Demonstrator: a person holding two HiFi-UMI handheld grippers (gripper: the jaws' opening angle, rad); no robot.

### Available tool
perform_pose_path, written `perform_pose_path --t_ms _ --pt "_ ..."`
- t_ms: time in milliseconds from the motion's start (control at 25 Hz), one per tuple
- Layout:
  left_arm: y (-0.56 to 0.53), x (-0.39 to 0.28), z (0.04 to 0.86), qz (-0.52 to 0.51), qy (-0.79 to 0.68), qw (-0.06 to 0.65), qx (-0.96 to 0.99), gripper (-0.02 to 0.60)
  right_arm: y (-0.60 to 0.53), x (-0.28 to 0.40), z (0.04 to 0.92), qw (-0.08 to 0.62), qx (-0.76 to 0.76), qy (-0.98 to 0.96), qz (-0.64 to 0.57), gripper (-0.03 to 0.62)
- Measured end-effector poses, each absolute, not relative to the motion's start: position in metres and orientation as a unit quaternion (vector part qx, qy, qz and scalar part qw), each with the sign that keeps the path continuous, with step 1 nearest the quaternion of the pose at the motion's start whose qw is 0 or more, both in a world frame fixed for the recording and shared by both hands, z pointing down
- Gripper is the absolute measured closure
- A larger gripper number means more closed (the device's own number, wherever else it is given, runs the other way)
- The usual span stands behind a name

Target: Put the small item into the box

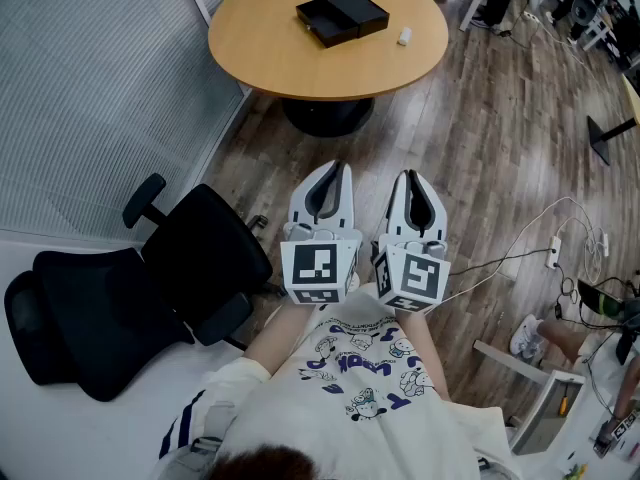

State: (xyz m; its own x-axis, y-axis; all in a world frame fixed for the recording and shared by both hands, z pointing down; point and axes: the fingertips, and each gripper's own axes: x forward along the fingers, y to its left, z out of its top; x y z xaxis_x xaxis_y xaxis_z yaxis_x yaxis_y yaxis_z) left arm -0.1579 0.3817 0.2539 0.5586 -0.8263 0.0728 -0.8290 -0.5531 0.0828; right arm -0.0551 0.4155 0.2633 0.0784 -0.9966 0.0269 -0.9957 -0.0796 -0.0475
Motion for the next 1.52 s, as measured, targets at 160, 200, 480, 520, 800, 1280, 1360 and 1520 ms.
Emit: perform_pose_path --t_ms 160,200,480,520,800,1280,1360,1520 --pt "0.38 -0.157 0.252 0.012 -0.467 0.054 0.883 0.55 0.413 -0.055 0.263 0.008 -0.735 0.678 -0.026 0.549" --pt "0.379 -0.157 0.252 0.012 -0.466 0.054 0.883 0.549 0.412 -0.055 0.263 0.008 -0.735 0.678 -0.026 0.549" --pt "0.37 -0.153 0.255 0.014 -0.466 0.055 0.883 0.55 0.403 -0.052 0.267 0.007 -0.734 0.679 -0.032 0.549" --pt "0.368 -0.152 0.255 0.015 -0.466 0.056 0.883 0.55 0.401 -0.05 0.267 0.008 -0.735 0.677 -0.032 0.549" --pt "0.342 -0.143 0.258 0.021 -0.461 0.058 0.885 0.549 0.376 -0.041 0.267 0.009 -0.742 0.669 -0.029 0.549" --pt "0.252 -0.12 0.257 0.024 -0.455 0.06 0.888 0.549 0.286 -0.017 0.269 0.011 -0.745 0.666 -0.036 0.548" --pt "0.235 -0.117 0.258 0.025 -0.453 0.059 0.889 0.55 0.269 -0.013 0.27 0.012 -0.747 0.664 -0.037 0.548" --pt "0.206 -0.112 0.26 0.027 -0.446 0.059 0.893 0.549 0.242 -0.009 0.272 0.014 -0.752 0.658 -0.041 0.548"
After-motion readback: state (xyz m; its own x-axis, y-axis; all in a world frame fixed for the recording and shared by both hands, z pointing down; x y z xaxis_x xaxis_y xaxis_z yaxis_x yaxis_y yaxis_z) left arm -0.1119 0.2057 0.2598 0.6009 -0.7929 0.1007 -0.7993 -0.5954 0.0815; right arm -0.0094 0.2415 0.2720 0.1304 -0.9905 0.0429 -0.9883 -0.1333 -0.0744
